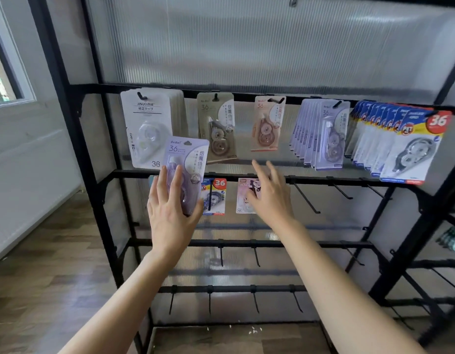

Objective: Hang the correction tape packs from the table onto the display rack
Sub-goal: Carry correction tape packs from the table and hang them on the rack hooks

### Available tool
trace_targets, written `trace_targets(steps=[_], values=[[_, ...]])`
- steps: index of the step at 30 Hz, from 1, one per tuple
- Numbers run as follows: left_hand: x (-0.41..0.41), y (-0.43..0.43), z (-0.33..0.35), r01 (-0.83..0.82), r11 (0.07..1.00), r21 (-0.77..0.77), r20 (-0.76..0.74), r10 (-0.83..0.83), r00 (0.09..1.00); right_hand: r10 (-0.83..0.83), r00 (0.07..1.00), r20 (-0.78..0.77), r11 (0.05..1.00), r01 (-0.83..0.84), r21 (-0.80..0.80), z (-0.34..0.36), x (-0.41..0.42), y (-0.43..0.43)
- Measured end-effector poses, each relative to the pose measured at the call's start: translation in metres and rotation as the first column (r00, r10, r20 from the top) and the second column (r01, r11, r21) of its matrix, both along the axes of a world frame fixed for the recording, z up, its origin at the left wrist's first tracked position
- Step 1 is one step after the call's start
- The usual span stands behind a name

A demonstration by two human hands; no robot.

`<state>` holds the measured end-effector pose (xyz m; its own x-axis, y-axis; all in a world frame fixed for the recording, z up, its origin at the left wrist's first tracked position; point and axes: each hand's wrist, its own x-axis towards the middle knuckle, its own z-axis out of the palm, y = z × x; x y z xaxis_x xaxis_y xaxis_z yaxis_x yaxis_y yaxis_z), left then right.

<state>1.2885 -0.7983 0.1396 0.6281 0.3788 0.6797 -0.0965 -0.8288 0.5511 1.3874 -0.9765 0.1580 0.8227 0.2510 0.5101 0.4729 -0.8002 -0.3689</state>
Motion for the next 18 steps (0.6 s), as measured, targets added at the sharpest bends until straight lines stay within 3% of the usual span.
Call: trace_targets(steps=[6, 11, 18], values=[[0.017, -0.055, -0.004, 0.144, 0.989, 0.026, -0.025, -0.144, 0.989, -0.036, 0.996, -0.081, 0.999, 0.039, 0.033, -0.019, -0.037, -0.076], [0.042, -0.119, 0.005, 0.244, 0.969, 0.031, -0.010, -0.244, 0.970, -0.114, 0.992, -0.057, 0.993, 0.114, 0.001, -0.016, -0.040, -0.145], [0.083, -0.204, 0.027, 0.256, 0.965, 0.062, 0.029, -0.258, 0.966, -0.111, 0.993, -0.037, 0.993, 0.112, 0.022, -0.009, -0.012, -0.223]])
